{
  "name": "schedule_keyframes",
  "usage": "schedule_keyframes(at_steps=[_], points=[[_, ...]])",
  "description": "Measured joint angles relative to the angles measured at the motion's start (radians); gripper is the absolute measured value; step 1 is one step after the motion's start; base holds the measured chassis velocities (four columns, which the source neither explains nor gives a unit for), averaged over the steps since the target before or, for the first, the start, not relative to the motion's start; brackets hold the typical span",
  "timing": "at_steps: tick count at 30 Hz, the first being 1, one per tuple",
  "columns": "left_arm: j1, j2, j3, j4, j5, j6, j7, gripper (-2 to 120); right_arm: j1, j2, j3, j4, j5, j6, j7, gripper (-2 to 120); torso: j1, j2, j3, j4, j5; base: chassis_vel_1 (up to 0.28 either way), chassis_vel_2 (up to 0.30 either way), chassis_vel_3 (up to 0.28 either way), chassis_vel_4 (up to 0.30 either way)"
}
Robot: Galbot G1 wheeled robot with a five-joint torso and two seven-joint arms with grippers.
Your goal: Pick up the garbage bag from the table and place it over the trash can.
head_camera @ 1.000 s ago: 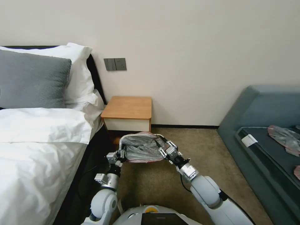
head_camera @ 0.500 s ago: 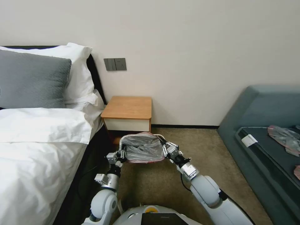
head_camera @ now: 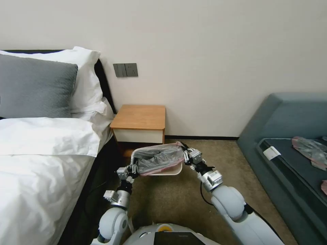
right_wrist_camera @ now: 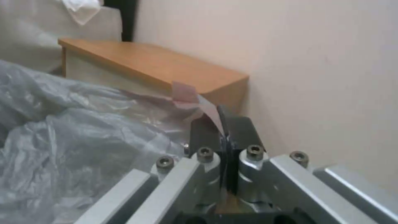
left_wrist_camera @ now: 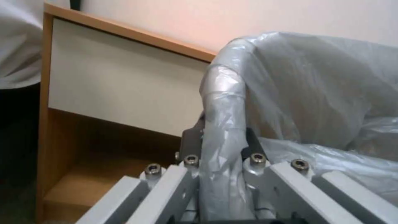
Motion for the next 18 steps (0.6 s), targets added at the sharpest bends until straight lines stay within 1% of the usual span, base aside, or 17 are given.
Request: schedule_keyframes(at_steps=[3, 4, 6, 7, 9, 10, 11, 13, 14, 15, 17, 18], points=[[0.0, 0.0, -0.001, 0.0, 0.0, -0.002, 0.001, 4, -0.005, -0.006, 0.003, 0.034, 0.14, -0.073, 0.033, 0, 0.0, 0.0, 0.0, 0.0001, 0.0, 0.0, 0.0, 0.0, 0.0], [0.0, 0.0, -0.001, 0.0, 0.0, -0.002, 0.001, 4, -0.005, -0.006, 0.003, 0.034, 0.14, -0.073, 0.033, 0, 0.0, 0.0, 0.0, 0.0001, 0.0, 0.0, 0.0, 0.0, 0.0], [-0.002, -0.001, -0.004, 0.0, -0.006, -0.002, -0.001, 4, -0.021, -0.015, 0.019, 0.089, 0.312, -0.164, 0.053, 0, 0.0, 0.0, 0.0, 0.0001, -0.0001, 0.0, 0.0, 0.0, 0.0], [-0.002, -0.001, -0.004, 0.0, -0.006, -0.002, -0.001, 4, -0.021, -0.015, 0.019, 0.089, 0.312, -0.164, 0.053, 0, 0.0, 0.0, 0.0, 0.0001, -0.0001, 0.0, 0.0, 0.0, 0.0], [-0.005, -0.001, -0.005, 0.0, -0.012, -0.002, -0.001, 3, -0.029, -0.019, 0.023, 0.112, 0.399, -0.199, 0.073, 0, 0.0, 0.0, 0.0, 0.0, -0.0001, 0.0, 0.0, 0.0, 0.0], [-0.007, -0.001, -0.007, 0.0, -0.02, -0.002, -0.001, 3, -0.032, -0.019, 0.025, 0.127, 0.468, -0.221, 0.097, 0, 0.0, 0.0, 0.0, 0.0, -0.0001, 0.0, 0.0, 0.0, 0.0], [-0.007, -0.001, -0.007, 0.0, -0.02, -0.002, -0.001, 3, -0.032, -0.019, 0.025, 0.127, 0.468, -0.221, 0.097, 0, 0.0, 0.0, 0.0, 0.0, -0.0001, 0.0, 0.0, 0.0, 0.0], [-0.011, 0.001, -0.01, -0.001, -0.034, -0.002, -0.001, 3, -0.029, -0.007, 0.044, 0.149, 0.667, -0.267, 0.172, 0, 0.0, 0.0, 0.0, 0.0, -0.0001, 0.0, 0.0, 0.0, 0.0], [-0.011, 0.001, -0.01, -0.001, -0.034, -0.002, -0.001, 3, -0.029, -0.007, 0.044, 0.149, 0.667, -0.267, 0.172, 0, 0.0, 0.0, 0.0, 0.0, -0.0001, 0.0, 0.0, 0.0, 0.0], [-0.011, 0.002, -0.011, -0.001, -0.036, -0.002, 0.0, 3, -0.025, -0.002, 0.051, 0.153, 0.739, -0.274, 0.202, 0, 0.0, 0.0, 0.0, 0.0, -0.0001, 0.0, 0.0, 0.0, 0.0], [-0.01, 0.005, -0.011, -0.001, -0.038, -0.002, 0.003, 3, -0.016, 0.007, 0.058, 0.155, 0.821, -0.274, 0.242, 0, 0.0, 0.0, 0.0, 0.0001, -0.0001, 0.0, 0.0, 0.0, 0.0], [-0.01, 0.005, -0.011, -0.001, -0.038, -0.002, 0.003, 3, -0.016, 0.007, 0.058, 0.155, 0.821, -0.274, 0.242, 0, 0.0, 0.0, 0.0, 0.0001, -0.0001, 0.0, 0.0, 0.0, 0.0]])
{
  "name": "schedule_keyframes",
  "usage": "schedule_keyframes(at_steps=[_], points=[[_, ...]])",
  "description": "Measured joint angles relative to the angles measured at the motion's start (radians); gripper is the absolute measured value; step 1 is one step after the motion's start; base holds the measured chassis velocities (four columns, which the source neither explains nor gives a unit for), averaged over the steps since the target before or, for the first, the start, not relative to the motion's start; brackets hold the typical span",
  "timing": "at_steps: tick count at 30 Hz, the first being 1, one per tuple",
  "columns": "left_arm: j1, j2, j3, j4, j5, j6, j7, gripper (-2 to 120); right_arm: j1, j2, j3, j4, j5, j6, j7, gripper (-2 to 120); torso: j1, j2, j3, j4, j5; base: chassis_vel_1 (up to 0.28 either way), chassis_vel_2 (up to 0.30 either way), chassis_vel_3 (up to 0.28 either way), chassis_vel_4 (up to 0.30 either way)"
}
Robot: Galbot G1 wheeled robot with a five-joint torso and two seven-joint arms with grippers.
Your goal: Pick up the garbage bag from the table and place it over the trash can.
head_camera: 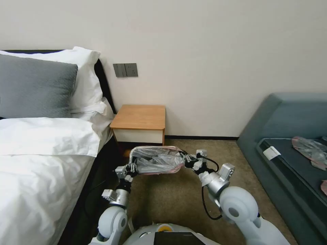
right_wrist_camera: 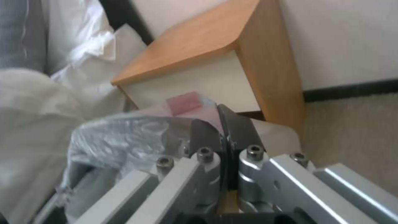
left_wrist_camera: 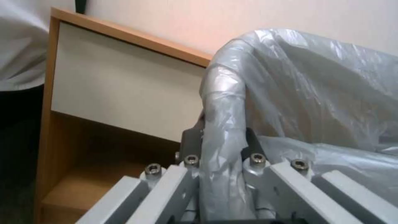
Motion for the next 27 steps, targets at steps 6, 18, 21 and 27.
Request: schedule_keyframes(at_steps=[6, 18, 21, 27], points=[[0.002, 0.008, -0.003, -0.002, -0.005, -0.001, 0.008, 3, 0.016, 0.025, 0.004, -0.022, 0.098, 0.012, 0.04, 0, 0.0, 0.0, 0.0, 0.0, 0.0, 0.0, 0.0, 0.0, 0.0], [0.0, 0.013, -0.007, -0.002, -0.014, -0.002, 0.025, 3, 0.049, 0.054, 0.011, -0.051, 0.215, 0.012, 0.137, 0, 0.0, 0.0, 0.0, 0.0, 0.0, 0.0, 0.0, 0.0, 0.0], [-0.003, 0.012, -0.008, -0.002, -0.017, -0.002, 0.025, 3, 0.044, 0.054, 0.011, -0.052, 0.217, 0.004, 0.137, 0, 0.0, 0.0, 0.0, 0.0, 0.0, 0.0, 0.0, 0.0, 0.0], [-0.013, 0.012, -0.014, -0.002, -0.036, -0.002, 0.023, 3, 0.015, 0.061, 0.008, -0.042, 0.227, -0.013, 0.133, 0, 0.0, 0.0, 0.0, -0.0001, -0.0001, 0.0, 0.0, 0.0, 0.0]])
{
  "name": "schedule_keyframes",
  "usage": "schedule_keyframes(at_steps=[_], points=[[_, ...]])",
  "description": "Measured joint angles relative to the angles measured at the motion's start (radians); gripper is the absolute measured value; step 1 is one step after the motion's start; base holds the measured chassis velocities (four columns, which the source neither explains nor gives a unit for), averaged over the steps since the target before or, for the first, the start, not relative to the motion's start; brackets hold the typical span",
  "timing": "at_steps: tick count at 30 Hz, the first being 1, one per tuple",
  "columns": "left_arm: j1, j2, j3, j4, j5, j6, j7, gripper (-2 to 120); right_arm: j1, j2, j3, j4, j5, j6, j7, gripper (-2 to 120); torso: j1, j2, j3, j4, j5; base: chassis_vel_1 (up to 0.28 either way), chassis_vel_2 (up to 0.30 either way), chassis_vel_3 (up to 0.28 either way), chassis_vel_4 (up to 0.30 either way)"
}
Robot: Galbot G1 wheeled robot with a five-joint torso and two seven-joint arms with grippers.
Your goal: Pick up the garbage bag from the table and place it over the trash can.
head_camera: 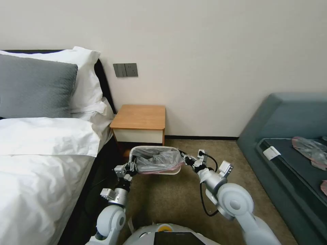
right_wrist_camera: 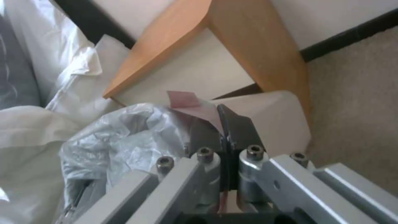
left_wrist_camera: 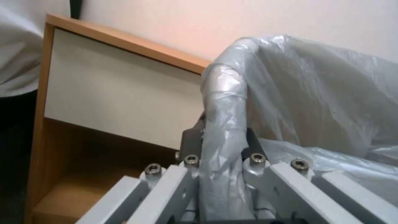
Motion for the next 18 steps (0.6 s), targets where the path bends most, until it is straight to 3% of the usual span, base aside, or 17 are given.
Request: schedule_keyframes(at_steps=[18], points=[[-0.009, -0.006, -0.007, 0.012, 0.001, 0.004, 0.003, 3, -0.013, 0.011, 0.01, 0.049, -0.005, 0.003, 0.023, 0, 0.0, 0.0, 0.0, 0.0001, 0.0001, 0.0, 0.0, 0.0, 0.0]])
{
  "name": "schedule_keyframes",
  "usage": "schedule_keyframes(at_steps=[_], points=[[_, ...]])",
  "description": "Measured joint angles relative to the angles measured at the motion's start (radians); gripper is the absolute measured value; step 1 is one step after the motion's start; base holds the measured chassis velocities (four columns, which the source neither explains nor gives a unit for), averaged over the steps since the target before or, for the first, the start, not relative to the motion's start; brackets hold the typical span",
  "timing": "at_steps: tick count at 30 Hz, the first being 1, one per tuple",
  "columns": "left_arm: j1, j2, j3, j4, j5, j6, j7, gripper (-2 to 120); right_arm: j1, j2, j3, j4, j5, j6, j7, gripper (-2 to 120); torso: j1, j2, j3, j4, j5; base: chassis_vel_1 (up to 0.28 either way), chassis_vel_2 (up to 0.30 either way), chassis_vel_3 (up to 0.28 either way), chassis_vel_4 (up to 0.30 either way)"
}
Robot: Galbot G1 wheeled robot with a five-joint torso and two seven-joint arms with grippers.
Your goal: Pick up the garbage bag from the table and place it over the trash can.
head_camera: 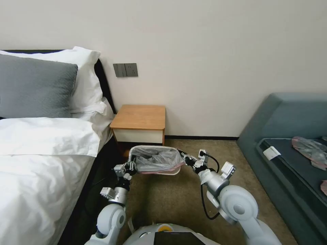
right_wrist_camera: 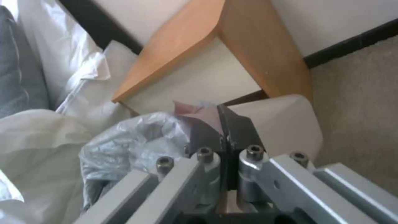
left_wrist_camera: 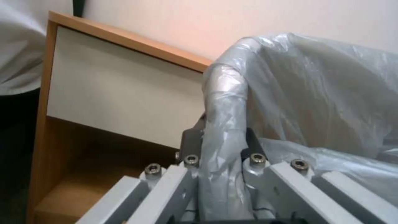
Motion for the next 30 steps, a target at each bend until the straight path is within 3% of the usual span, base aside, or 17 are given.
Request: schedule_keyframes(at_steps=[9, 13, 23, 30], points=[[0.004, 0.001, -0.013, -0.005, -0.001, -0.003, -0.001, 3, -0.012, 0.024, 0.001, 0.001, 0.004, 0.002, 0.009, 25, 0.0, 0.0, 0.0, -0.0001, 0.0, 0.0, 0.0, 0.0, 0.0], [0.007, -0.001, -0.017, -0.007, -0.001, -0.003, -0.002, 3, -0.027, 0.051, 0.015, 0.019, 0.087, 0.014, 0.04, 45, 0.0, 0.0, 0.0, -0.0001, 0.0, 0.0, 0.0, 0.0, 0.0], [0.012, -0.002, -0.015, -0.014, -0.004, -0.004, -0.004, 3, -0.024, 0.111, 0.024, 0.03, 0.227, 0.081, 0.09, 80, 0.0, 0.0, 0.0, 0.0, -0.0001, 0.0, 0.0, 0.0, 0.0], [0.013, -0.004, -0.017, -0.022, -0.021, -0.003, -0.015, 3, -0.04, 0.154, 0.028, 0.032, 0.24, 0.093, 0.099, 82, 0.0, 0.0, 0.0, 0.0, -0.0001, 0.0, 0.0, 0.0, 0.0]])
